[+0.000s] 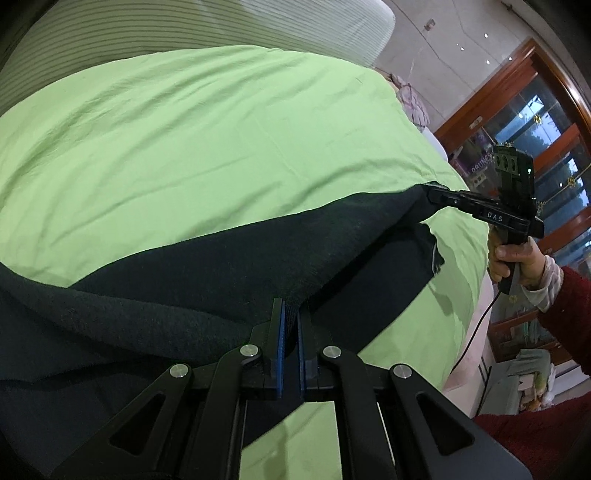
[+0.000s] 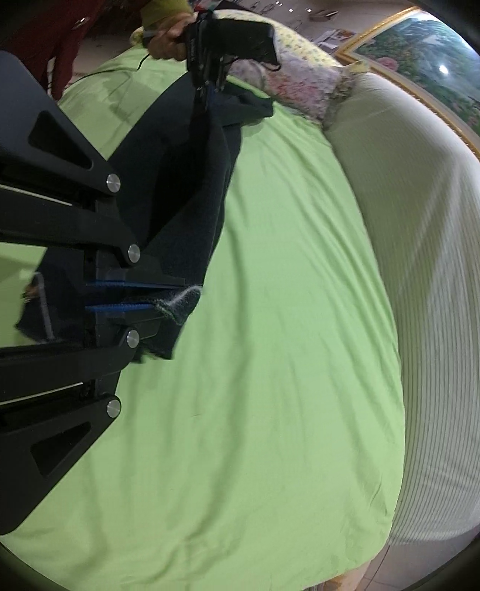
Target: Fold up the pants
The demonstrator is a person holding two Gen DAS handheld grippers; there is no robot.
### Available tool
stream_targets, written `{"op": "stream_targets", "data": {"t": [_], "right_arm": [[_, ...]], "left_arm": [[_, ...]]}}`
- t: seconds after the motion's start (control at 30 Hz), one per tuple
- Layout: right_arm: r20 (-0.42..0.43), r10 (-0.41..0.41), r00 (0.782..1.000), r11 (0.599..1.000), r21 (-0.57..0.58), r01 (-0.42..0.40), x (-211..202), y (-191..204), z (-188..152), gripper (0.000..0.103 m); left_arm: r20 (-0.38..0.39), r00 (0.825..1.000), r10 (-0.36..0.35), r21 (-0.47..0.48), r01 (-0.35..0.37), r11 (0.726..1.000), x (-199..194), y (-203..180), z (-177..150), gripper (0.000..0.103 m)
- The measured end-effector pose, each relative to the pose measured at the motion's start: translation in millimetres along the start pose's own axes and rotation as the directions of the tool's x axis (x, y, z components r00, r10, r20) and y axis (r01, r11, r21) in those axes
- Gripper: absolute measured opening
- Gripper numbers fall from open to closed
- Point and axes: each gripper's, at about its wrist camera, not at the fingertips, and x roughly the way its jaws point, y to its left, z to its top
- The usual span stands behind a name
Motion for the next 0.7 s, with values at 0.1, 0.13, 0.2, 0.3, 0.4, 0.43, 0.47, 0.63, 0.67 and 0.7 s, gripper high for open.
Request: {"op": "stream_targets", "data": {"t": [0.1, 0.13, 0.2, 0.3, 0.4, 0.43, 0.47, 0.63, 0.67, 0.7], "right_arm": [[-0.007, -0.035, 0.999, 0.999, -0.034, 0.035, -4, 4, -6, 0.007], [-0.013, -0.048, 0.999, 0.998, -0.051, 0.047, -4, 5, -8, 0.007], [-0.032, -0.074, 0.997, 0.994, -0.087, 0.071, -3, 8, -12, 0.007], [-0.053, -0.102, 0.993, 0.988, -0.119, 0.095, -1, 9, -20, 0.007], [-0.076, -0.123, 0.989, 0.984, -0.142, 0.111, 2, 11, -28, 0.007], [-0.085, -0.130, 0.988, 0.981, -0.153, 0.116, 4, 14, -31, 0.007], [-0.093, -0.133, 0.987, 0.981, -0.156, 0.117, 6, 15, -33, 0.007], [-0.130, -0.152, 0.980, 0.980, -0.151, 0.132, 9, 11, -47, 0.008], [-0.138, -0.163, 0.977, 0.978, -0.156, 0.142, 11, 11, -49, 0.008], [-0.151, -0.176, 0.973, 0.976, -0.153, 0.153, 13, 10, -51, 0.009]], "left_arm": [[0.005, 1.000, 0.002, 0.021, -0.003, 1.000, -2, -8, -8, 0.003], [0.002, 1.000, 0.002, 0.028, -0.002, 1.000, -2, -11, -11, 0.003], [-0.010, 1.000, 0.008, 0.037, -0.008, 0.999, 2, -14, -17, 0.003], [-0.031, 0.999, 0.020, 0.061, -0.018, 0.998, 9, -20, -27, 0.003], [-0.055, 0.998, 0.030, 0.077, -0.026, 0.997, 17, -25, -36, 0.004], [-0.062, 0.998, 0.031, 0.073, -0.026, 0.997, 19, -25, -39, 0.004], [-0.065, 0.997, 0.030, 0.066, -0.026, 0.997, 21, -24, -42, 0.004], [-0.074, 0.997, 0.020, 0.030, -0.018, 0.999, 25, -18, -51, 0.006], [-0.075, 0.997, 0.024, 0.028, -0.022, 0.999, 25, -18, -51, 0.008], [-0.076, 0.997, 0.033, 0.027, -0.031, 0.999, 27, -18, -51, 0.008]]}}
